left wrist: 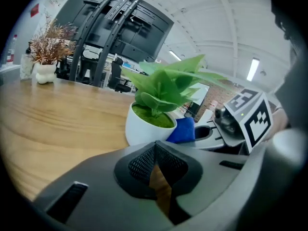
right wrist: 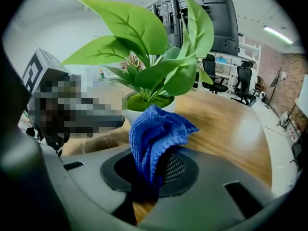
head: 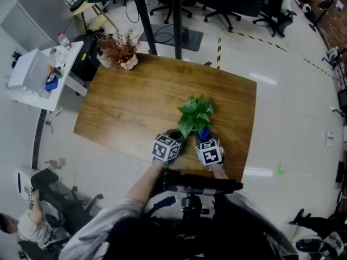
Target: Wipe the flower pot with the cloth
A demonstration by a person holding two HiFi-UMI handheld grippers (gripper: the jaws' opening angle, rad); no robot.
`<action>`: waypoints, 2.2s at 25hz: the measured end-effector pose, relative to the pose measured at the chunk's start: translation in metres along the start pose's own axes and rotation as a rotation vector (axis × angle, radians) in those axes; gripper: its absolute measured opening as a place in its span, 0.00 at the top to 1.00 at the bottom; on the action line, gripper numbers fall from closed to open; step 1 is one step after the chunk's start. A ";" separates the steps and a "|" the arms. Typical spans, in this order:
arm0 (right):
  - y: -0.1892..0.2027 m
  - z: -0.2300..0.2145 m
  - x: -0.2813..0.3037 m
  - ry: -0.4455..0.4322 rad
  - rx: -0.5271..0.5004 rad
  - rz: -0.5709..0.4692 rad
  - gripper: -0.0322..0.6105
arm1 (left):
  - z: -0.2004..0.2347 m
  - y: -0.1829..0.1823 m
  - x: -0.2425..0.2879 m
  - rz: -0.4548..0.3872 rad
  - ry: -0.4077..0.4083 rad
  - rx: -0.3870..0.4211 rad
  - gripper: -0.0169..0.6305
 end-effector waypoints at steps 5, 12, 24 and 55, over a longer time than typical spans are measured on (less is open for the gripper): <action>-0.001 0.002 0.001 0.003 0.005 -0.006 0.82 | 0.019 0.010 -0.013 -0.011 -0.052 -0.040 0.97; -0.007 -0.001 -0.022 0.057 0.090 -0.032 0.82 | 0.074 -0.033 -0.028 -0.056 -0.163 0.023 0.97; -0.015 0.005 -0.029 0.054 0.143 -0.078 0.82 | 0.061 -0.051 0.003 0.017 -0.019 0.169 0.97; -0.006 0.004 -0.024 0.042 0.099 -0.042 0.82 | 0.062 -0.061 0.017 -0.015 0.084 0.152 0.97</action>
Point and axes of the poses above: the fingertips, and each gripper's own axes: x forward along the fingers, z to its left, y out of its underside, the point moved 1 cm from there along -x, backward along the fingers, and after that the axes turned 13 degrees about y, right-handed, at the moved point
